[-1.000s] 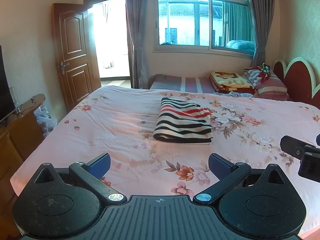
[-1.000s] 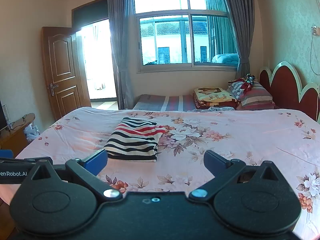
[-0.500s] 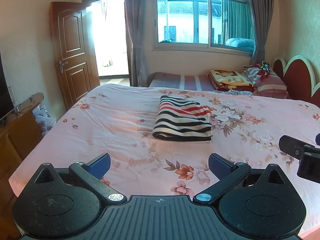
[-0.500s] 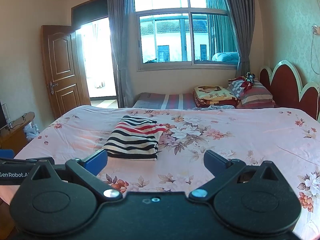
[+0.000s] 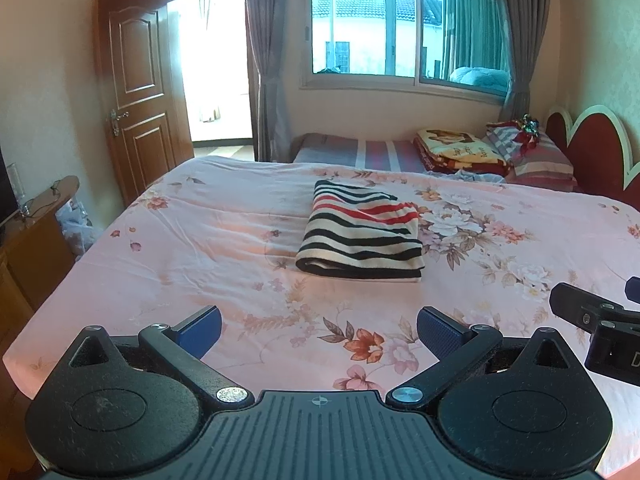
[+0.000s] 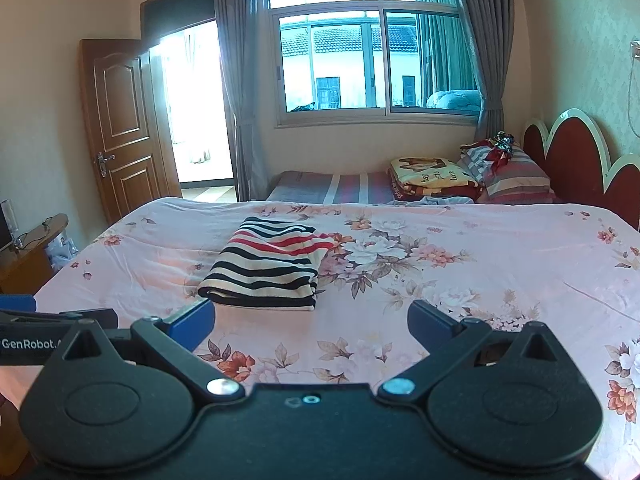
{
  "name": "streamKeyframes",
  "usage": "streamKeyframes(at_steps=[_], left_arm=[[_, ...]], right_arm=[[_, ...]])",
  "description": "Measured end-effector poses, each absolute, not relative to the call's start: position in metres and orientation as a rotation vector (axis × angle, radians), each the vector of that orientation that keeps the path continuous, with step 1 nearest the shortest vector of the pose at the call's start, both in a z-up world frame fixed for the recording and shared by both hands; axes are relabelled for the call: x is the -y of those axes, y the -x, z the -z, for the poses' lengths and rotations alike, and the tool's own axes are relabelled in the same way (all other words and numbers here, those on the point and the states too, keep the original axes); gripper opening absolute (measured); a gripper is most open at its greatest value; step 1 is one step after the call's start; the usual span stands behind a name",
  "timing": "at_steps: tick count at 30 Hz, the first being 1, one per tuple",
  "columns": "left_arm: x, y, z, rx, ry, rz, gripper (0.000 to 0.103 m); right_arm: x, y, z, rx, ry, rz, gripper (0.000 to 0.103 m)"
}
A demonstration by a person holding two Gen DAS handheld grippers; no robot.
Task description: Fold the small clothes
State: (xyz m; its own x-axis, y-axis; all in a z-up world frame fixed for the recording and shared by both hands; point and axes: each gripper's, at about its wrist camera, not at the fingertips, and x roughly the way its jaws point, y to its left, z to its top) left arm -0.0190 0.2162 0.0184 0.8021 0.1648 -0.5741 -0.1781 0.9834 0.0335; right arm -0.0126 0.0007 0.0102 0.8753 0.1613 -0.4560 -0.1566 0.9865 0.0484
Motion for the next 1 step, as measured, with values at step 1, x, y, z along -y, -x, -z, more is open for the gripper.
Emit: streamKeyframes(at_steps=[1], left_arm=[[-0.2172, 0.0126, -0.0155, -0.622, 0.025, -0.171, 0.103]], right_arm=[[-0.0003, 0.009, -0.0083, -0.482, -0.011, -0.164, 0.102]])
